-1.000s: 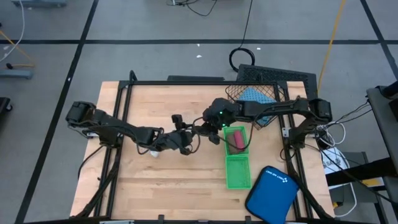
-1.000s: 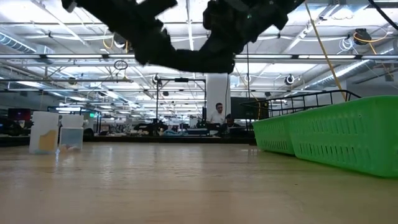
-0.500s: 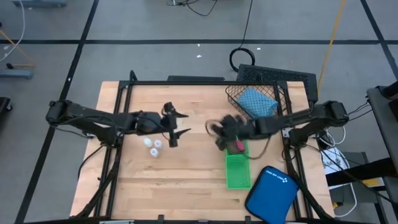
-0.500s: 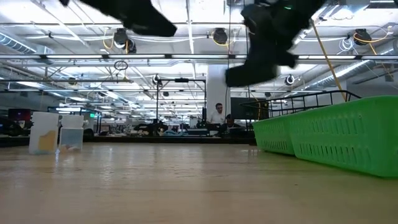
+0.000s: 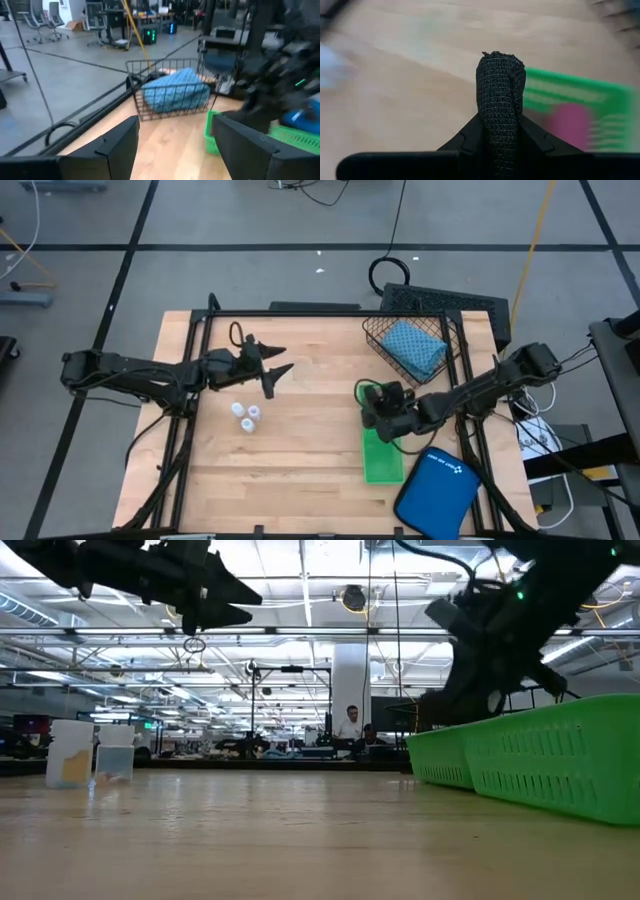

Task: Pick & Place Medicine items
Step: Put the black bandage into the top green basket, then put the bottom transparent pill bottle into the bottom green basket

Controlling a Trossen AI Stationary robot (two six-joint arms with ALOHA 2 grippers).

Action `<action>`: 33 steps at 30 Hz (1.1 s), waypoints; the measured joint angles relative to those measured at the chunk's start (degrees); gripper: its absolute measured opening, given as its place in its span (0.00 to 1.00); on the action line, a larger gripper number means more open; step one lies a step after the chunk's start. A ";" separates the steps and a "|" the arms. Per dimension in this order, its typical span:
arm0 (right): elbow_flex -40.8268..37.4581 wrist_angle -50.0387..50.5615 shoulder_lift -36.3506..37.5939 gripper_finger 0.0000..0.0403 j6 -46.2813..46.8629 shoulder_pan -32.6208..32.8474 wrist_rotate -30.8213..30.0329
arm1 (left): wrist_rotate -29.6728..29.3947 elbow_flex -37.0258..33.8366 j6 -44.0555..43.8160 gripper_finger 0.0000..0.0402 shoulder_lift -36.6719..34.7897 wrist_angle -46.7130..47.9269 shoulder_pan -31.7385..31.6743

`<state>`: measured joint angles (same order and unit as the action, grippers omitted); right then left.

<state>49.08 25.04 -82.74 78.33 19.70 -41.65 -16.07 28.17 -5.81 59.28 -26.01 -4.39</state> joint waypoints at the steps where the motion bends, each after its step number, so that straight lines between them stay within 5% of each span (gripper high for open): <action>1: -1.00 0.07 -0.21 0.16 0.88 -0.05 -0.10 | 0.03 0.06 -0.81 0.65 -0.04 -0.02 0.04; 9: -4.10 0.75 -0.29 0.17 5.14 -0.70 2.52 | 1.25 0.06 -2.07 0.64 0.04 2.37 0.99; 20: -4.16 0.03 0.35 0.51 1.11 -1.35 4.33 | 1.19 0.07 -2.07 0.64 0.05 2.32 1.58; 26: -4.16 0.16 3.55 0.58 -4.21 -1.65 4.37 | 1.20 0.06 -2.09 0.64 0.05 3.09 1.58; 33: -4.16 -0.10 16.31 0.56 -20.27 -2.13 1.40 | 1.05 0.06 -2.03 0.64 0.09 4.85 1.58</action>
<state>44.93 24.93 -66.43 58.06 17.56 -40.25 -15.03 28.23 -7.85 59.37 -21.16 -2.81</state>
